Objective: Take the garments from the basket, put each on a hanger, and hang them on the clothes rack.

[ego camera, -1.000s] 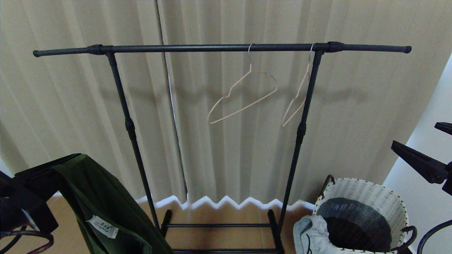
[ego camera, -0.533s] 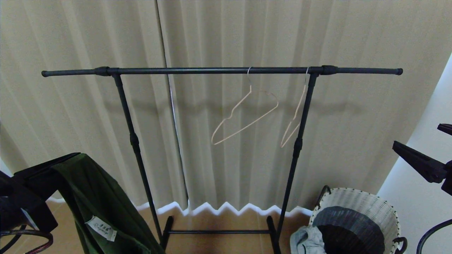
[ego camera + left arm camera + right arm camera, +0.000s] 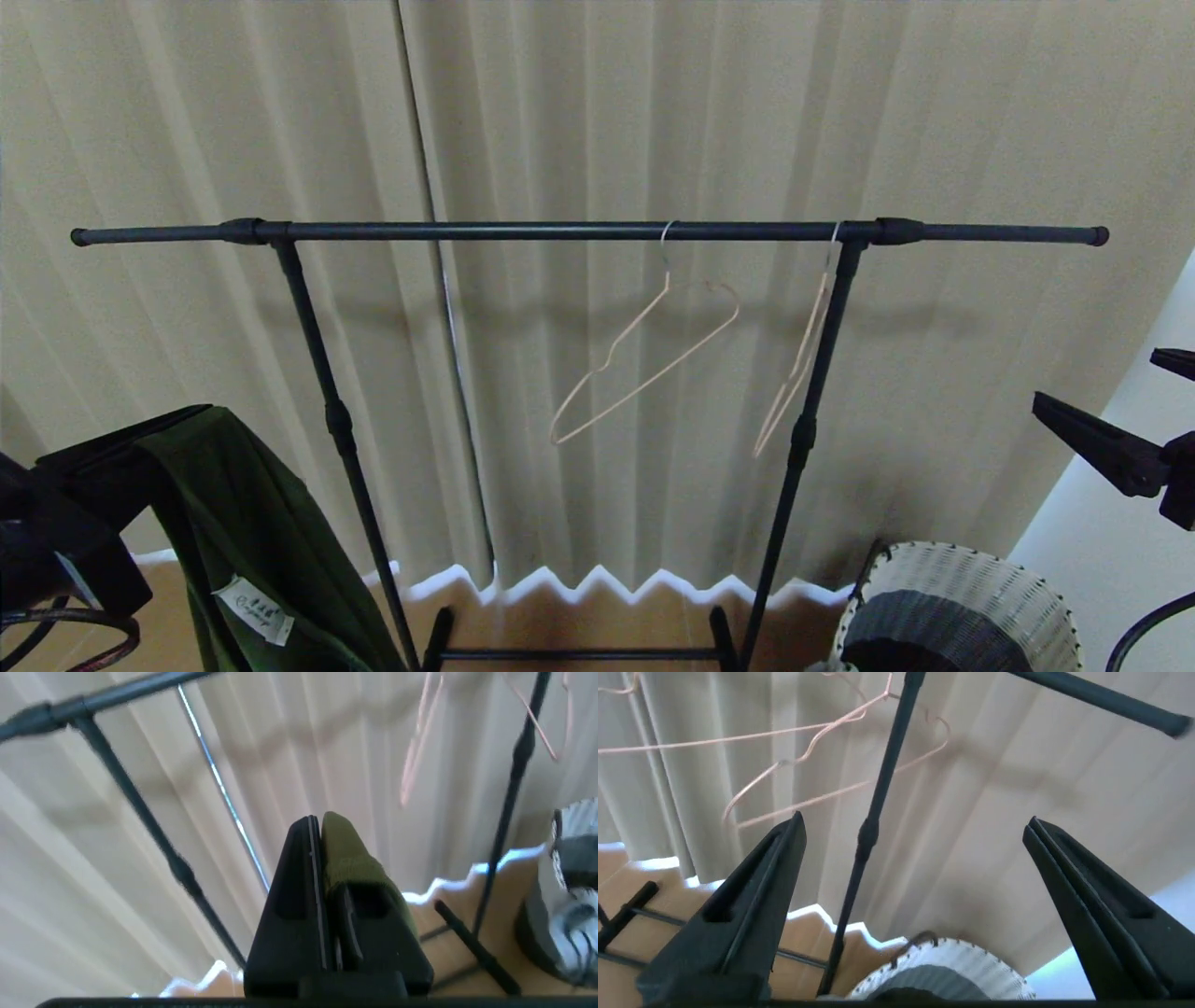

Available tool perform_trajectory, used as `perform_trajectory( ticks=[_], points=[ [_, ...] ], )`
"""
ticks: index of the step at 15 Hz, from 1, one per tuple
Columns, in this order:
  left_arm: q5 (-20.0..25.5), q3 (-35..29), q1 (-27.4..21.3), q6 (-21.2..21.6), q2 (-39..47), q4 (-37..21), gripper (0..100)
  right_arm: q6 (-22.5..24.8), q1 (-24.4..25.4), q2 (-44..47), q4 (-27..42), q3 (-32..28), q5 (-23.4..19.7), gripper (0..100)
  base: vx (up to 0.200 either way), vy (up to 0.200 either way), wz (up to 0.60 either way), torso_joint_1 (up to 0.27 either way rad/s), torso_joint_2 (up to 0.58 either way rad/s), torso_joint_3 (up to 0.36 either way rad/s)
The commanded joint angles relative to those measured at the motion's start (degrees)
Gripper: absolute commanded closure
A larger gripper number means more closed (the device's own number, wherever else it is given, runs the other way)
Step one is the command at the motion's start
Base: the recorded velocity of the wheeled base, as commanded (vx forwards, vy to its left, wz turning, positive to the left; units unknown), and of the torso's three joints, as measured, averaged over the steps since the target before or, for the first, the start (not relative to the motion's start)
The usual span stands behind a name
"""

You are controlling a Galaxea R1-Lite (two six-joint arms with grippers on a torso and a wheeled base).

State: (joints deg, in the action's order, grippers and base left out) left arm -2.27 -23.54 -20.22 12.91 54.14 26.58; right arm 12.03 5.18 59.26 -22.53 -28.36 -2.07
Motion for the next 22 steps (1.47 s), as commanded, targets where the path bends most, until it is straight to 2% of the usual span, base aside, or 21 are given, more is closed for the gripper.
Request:
perform_trajectory(
  ticks=[1,4,11,20,22],
  points=[
    [0.0,0.1,0.0,0.0,0.1,0.1,100,0.0,0.0,0.3,0.0,0.1,0.0,0,0.200,0.000,0.00,0.002,-0.02,-0.002],
    [0.0,0.2,0.0,0.0,0.1,0.1,100,0.0,0.0,1.3,-0.1,0.1,0.1,0,0.200,0.000,0.00,0.002,0.00,0.001],
    [-0.1,0.7,0.0,0.0,0.1,0.2,100,0.0,0.1,3.9,-0.1,0.1,0.1,0,0.000,0.000,0.00,0.000,0.00,0.000],
    [-0.1,0.8,0.0,-0.2,0.5,0.1,100,-0.1,0.1,6.7,0.0,0.1,0.1,0,0.000,0.200,0.00,0.003,0.00,0.001],
    [0.0,1.0,0.0,-0.2,0.6,0.1,100,-0.1,0.1,8.2,-0.1,0.0,0.1,0,0.000,0.000,0.00,0.000,0.00,0.000]
  ],
)
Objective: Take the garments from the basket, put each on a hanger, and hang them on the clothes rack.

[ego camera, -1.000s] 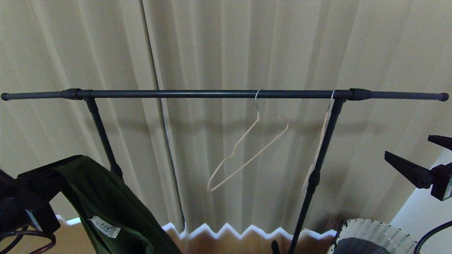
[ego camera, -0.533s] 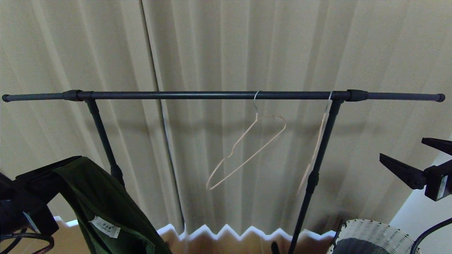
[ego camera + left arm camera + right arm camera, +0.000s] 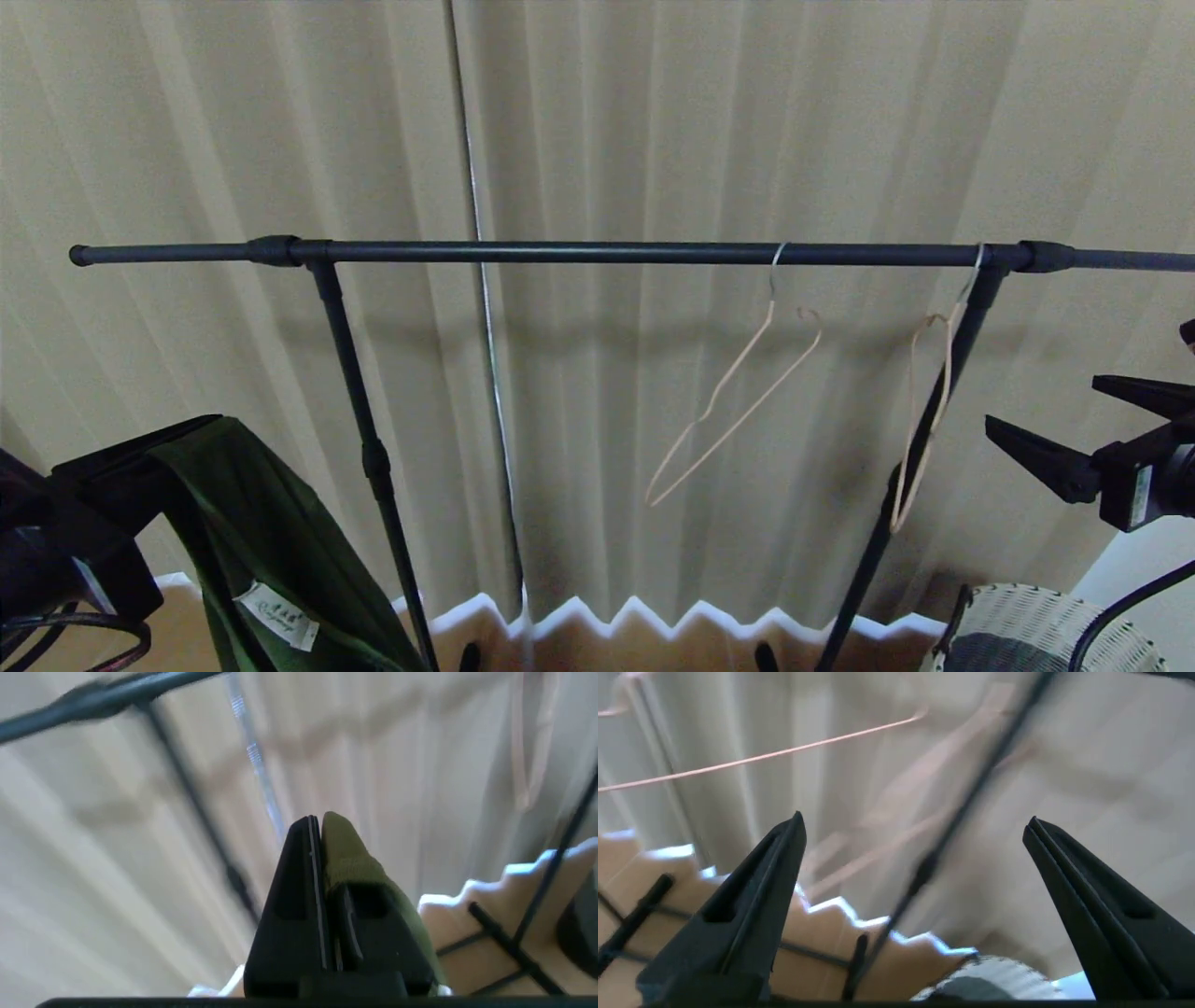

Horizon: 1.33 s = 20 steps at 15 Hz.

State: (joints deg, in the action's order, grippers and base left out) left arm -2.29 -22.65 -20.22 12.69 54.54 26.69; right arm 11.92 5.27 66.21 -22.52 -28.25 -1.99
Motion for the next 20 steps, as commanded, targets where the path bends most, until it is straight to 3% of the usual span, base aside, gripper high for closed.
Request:
perform_trajectory(
  ticks=[1,3,4,5,7,10,16,20],
  points=[
    [0.0,0.4,0.0,0.1,0.3,0.0,100,0.0,0.0,2.0,-0.1,-0.5,0.0,0,0.000,0.000,0.00,0.000,0.00,0.000],
    [0.1,0.7,-0.1,0.2,1.1,0.0,100,0.0,0.2,4.2,0.0,-1.5,0.5,0,0.000,0.000,0.00,0.000,0.00,0.000],
    [0.0,0.2,0.0,0.0,3.6,0.1,100,-0.1,0.5,7.3,-0.2,-2.6,4.8,0,0.000,0.000,0.00,0.000,0.00,0.000],
    [0.0,0.0,0.0,-0.1,5.3,0.2,100,-0.1,0.5,8.9,-0.5,-3.0,6.4,0,0.000,0.000,0.00,0.000,0.00,0.000],
    [-0.1,-0.1,0.0,-0.1,7.9,0.5,100,-0.9,0.5,10.2,-0.4,-3.3,6.8,0,0.000,0.000,0.00,0.000,0.00,0.000],
    [-0.1,-0.1,0.0,-0.6,9.6,2.6,100,-4.7,0.6,13.5,-0.1,-5.1,7.3,0,0.000,0.000,0.00,0.000,0.00,0.000],
    [-0.1,0.0,1.1,-0.6,9.2,2.8,100,-12.4,4.9,21.4,-0.2,-8.1,16.8,0,0.000,0.000,0.00,0.000,0.00,0.000],
    [0.0,0.0,1.2,-0.5,8.6,2.8,100,-13.5,4.5,23.5,-0.2,-9.5,18.7,0,0.000,0.000,0.00,0.000,0.00,0.000]
  ],
)
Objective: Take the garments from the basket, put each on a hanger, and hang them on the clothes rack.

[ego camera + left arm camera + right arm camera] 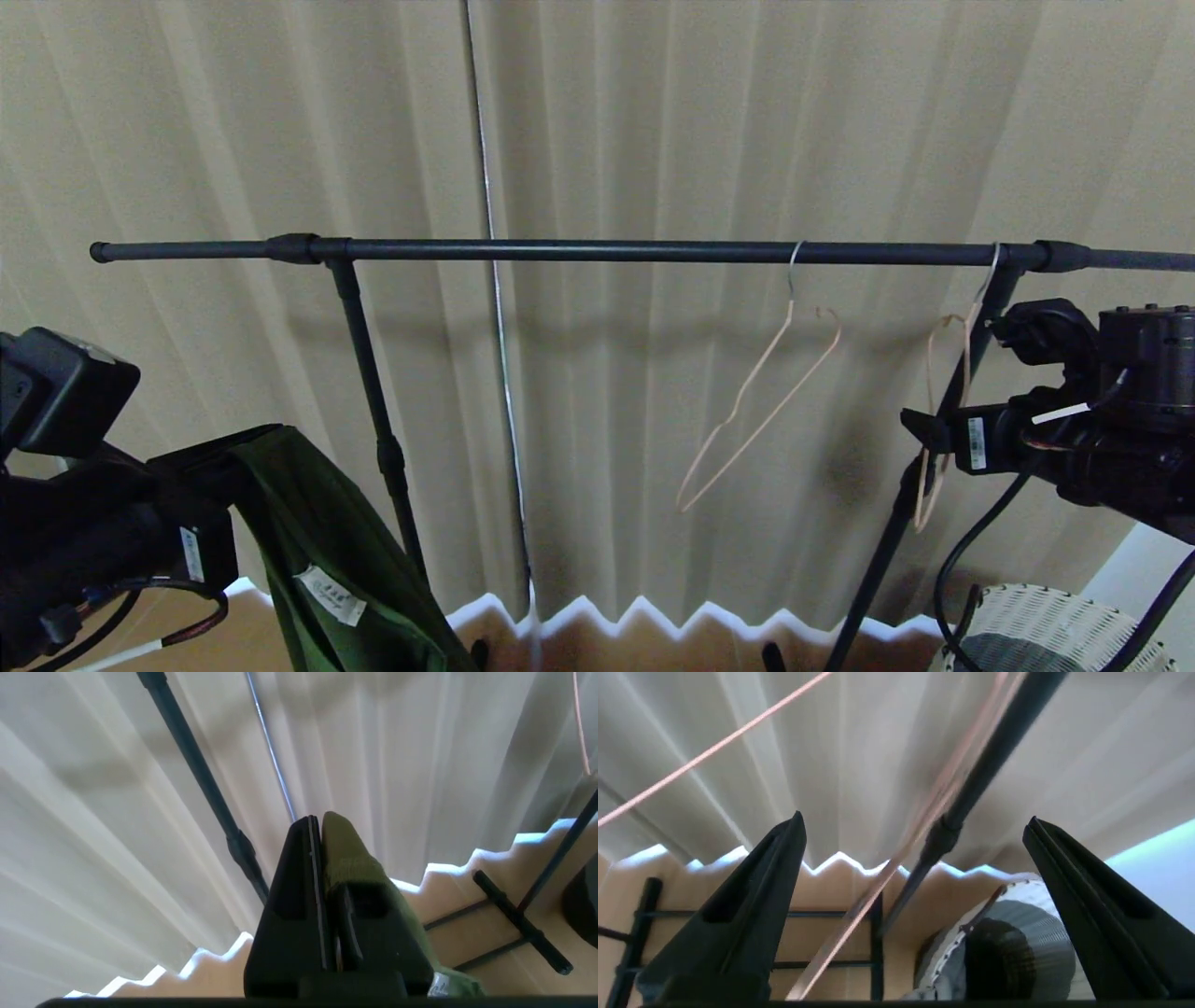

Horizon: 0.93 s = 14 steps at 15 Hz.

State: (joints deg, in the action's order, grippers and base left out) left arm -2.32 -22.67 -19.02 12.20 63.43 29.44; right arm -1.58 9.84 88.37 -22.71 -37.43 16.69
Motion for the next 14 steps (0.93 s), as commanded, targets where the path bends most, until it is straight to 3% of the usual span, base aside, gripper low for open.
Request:
perform_trajectory(
  ticks=[1,9,14],
  points=[
    [0.0,0.0,0.0,0.0,-0.7,0.0,100,0.0,-0.3,1.3,0.0,0.1,0.4,0,0.000,0.000,0.00,0.000,0.00,0.000],
    [0.0,0.3,0.0,0.1,-2.1,-0.1,100,0.1,-2.6,0.4,0.1,1.0,2.1,0,0.000,0.000,0.00,0.000,0.00,0.000],
    [0.0,0.3,0.0,0.2,-2.1,-0.1,100,-1.2,-2.8,3.8,-0.1,-2.3,2.0,0,0.000,0.000,0.00,0.000,0.00,0.000]
  ],
)
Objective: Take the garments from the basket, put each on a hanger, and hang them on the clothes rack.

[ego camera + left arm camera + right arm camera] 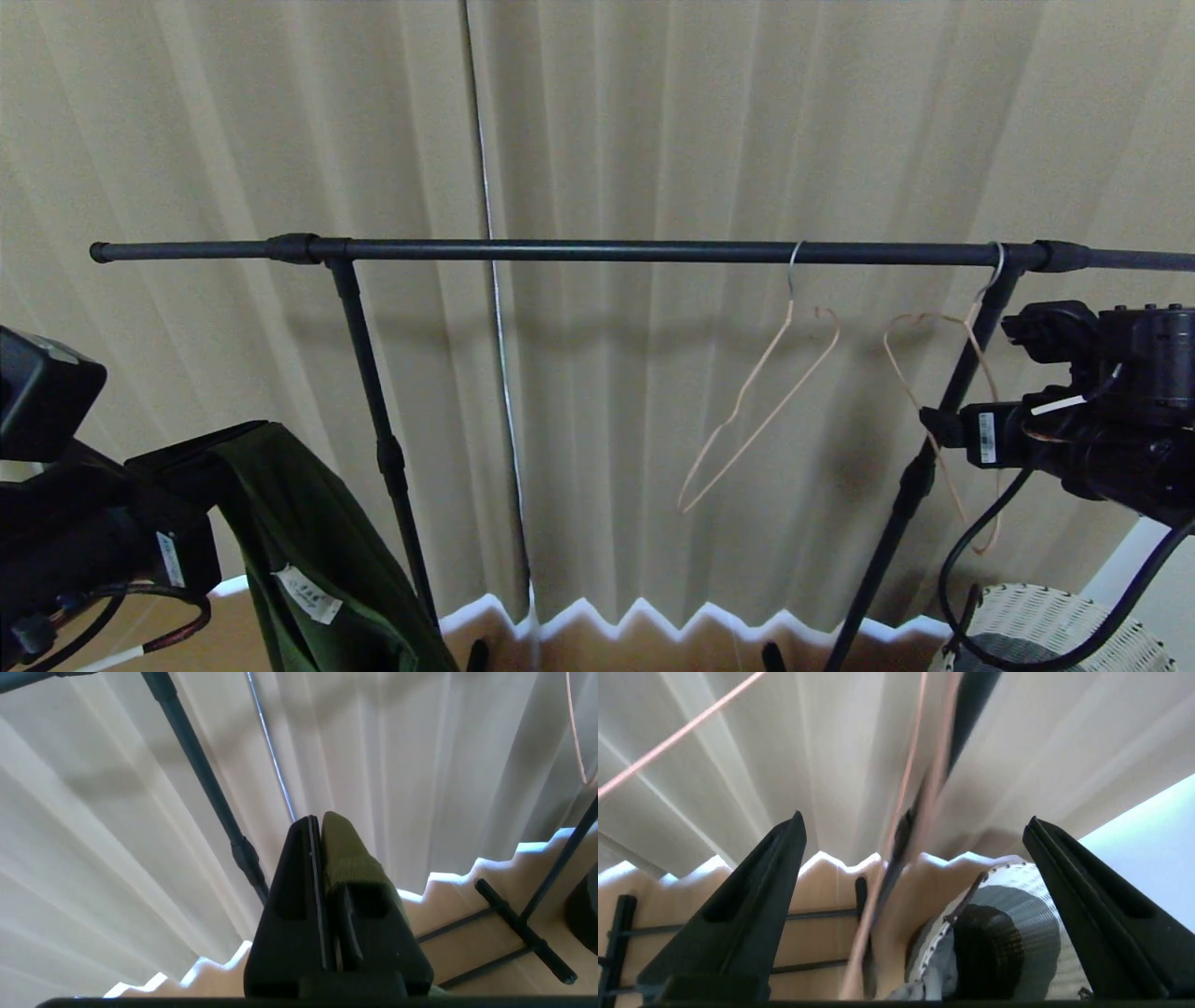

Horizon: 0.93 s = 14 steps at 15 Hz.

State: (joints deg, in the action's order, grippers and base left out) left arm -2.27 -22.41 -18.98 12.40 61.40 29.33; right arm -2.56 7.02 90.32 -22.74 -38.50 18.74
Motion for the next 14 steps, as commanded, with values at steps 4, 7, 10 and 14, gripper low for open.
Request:
perform_trajectory(
  ticks=[4,7,10,14],
  points=[
    [0.0,0.0,0.0,0.0,-0.1,0.0,100,-0.9,-0.8,5.0,0.1,-2.8,-0.1,0,0.000,0.000,0.00,0.000,0.00,0.000],
    [0.0,0.0,0.0,0.0,0.0,0.0,100,-0.9,-1.0,5.0,0.1,-2.7,-0.1,0,0.000,0.000,0.00,0.000,0.00,0.000],
    [0.0,0.1,0.0,0.0,-0.1,0.0,100,-0.9,-1.0,5.0,0.1,-2.6,-0.4,100,0.000,0.000,0.00,0.000,0.00,0.000],
    [0.0,0.1,0.0,0.0,-0.1,0.0,100,-0.9,-1.0,4.5,0.1,-2.6,-0.6,100,0.000,0.000,0.00,0.000,0.00,0.000]
  ],
)
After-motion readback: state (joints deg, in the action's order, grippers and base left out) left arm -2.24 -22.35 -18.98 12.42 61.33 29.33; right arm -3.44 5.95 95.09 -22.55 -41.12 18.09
